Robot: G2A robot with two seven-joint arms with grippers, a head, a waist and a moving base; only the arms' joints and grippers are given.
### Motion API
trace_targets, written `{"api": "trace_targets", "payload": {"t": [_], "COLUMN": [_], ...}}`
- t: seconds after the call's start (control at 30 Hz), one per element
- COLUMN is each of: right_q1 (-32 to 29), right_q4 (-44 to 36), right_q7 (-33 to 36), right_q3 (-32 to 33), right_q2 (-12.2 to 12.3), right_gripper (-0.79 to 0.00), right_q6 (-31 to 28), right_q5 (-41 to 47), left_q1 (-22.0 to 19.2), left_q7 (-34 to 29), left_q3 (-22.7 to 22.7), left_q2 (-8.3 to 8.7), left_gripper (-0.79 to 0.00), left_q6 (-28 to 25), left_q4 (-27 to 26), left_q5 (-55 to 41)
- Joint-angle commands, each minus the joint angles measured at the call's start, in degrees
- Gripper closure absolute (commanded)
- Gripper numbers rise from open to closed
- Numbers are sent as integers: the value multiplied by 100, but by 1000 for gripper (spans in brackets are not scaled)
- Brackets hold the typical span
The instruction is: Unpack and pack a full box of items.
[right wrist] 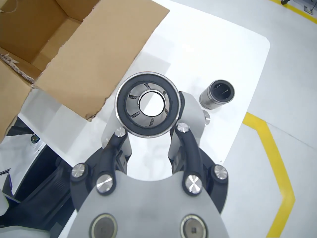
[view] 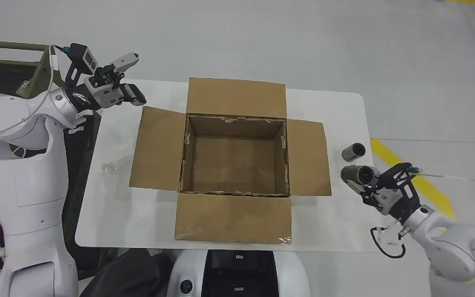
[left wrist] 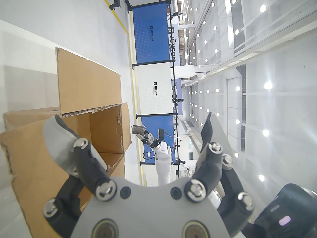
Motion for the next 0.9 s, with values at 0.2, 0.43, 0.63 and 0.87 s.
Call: {"api": "trace_targets", "payload": {"t": [0.2, 0.43, 0.63, 0.87], "right_q1": [124, 311, 440, 551], "right_q4": [468, 932, 1236, 1549], "right_q7": [75, 91, -1, -128], "right_q3": [-113, -394, -553, -747], "right_q2": [46, 71, 92, 108], "right_gripper": [0, 0, 0, 0], "right_q6": [119, 258, 305, 435], "right_q5": [-136, -335, -422, -590], "left_q1": [0, 0, 0, 0], "left_q7": [0, 0, 0, 0], "left_q3": [0, 0, 0, 0], "left_q2": [0, 0, 0, 0], "left_gripper": [-785, -785, -785, -785], "left_q6": [0, 0, 0, 0], "left_q4": [0, 0, 0, 0], "left_q5": [0, 0, 0, 0]}}
